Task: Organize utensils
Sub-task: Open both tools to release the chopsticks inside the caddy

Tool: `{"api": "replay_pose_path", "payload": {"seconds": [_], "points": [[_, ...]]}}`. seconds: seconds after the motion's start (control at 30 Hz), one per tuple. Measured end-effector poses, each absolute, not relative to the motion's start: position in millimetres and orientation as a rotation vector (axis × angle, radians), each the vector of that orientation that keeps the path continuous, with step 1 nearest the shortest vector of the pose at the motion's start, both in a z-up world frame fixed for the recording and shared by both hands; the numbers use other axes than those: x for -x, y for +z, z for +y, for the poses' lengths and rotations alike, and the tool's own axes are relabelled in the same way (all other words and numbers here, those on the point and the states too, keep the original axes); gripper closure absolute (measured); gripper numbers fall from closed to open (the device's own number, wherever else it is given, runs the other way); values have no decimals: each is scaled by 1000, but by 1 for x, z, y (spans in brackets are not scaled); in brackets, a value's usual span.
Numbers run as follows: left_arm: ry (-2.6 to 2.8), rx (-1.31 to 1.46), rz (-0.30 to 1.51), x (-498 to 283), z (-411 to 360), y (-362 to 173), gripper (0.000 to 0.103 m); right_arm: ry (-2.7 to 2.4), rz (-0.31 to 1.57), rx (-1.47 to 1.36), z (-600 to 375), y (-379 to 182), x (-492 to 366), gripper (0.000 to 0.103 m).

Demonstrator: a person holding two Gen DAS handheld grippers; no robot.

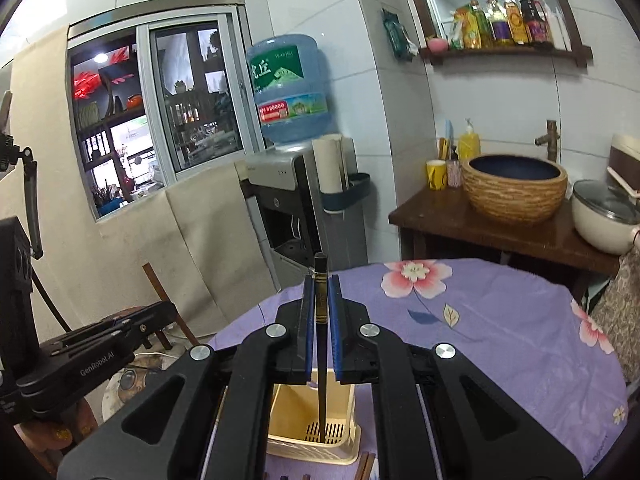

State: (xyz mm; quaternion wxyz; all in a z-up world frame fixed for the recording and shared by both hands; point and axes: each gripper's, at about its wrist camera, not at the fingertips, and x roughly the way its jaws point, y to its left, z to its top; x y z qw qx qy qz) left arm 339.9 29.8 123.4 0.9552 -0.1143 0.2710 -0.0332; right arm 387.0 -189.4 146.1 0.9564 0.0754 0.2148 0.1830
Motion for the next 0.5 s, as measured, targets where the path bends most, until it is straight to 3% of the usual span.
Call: {"api": "replay_pose_path", "payload": {"seconds": [0.37, 0.43, 0.5], "points": [[-67, 217, 587, -350, 25, 103, 96, 359, 440, -158, -192, 134, -395, 95], [-78, 216, 595, -350, 24, 102, 92, 351, 439, -155, -192, 132, -396, 95], [-80, 211, 587, -346, 23, 103, 74, 344, 437, -151, -193, 130, -395, 95]]}}
